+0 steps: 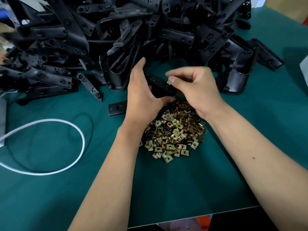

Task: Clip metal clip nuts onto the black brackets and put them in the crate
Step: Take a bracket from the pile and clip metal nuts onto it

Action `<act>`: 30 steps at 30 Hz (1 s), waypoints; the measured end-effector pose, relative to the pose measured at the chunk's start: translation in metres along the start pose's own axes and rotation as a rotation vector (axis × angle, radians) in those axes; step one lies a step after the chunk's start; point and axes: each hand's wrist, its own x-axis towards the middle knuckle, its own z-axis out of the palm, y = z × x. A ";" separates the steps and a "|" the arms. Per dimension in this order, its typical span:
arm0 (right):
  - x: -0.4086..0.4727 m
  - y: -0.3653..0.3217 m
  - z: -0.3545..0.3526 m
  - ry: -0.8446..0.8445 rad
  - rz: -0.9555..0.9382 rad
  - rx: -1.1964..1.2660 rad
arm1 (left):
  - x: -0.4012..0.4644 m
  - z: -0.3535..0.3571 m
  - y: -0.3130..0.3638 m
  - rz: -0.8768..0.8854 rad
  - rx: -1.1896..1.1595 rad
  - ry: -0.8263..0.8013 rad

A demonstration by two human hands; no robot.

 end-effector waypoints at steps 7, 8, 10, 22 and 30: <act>0.001 0.001 -0.002 0.035 0.061 0.086 | -0.001 -0.001 0.002 -0.014 0.028 0.007; 0.001 0.001 -0.002 0.025 0.077 0.089 | -0.002 -0.001 0.002 -0.007 0.026 0.006; 0.000 0.001 -0.003 0.014 0.089 0.079 | -0.002 -0.002 0.003 0.003 0.022 0.003; -0.002 -0.001 -0.002 -0.038 0.017 -0.008 | -0.001 -0.003 0.007 -0.026 0.056 -0.012; -0.005 0.001 0.010 0.047 0.039 -0.039 | 0.003 0.000 0.006 -0.102 0.057 0.040</act>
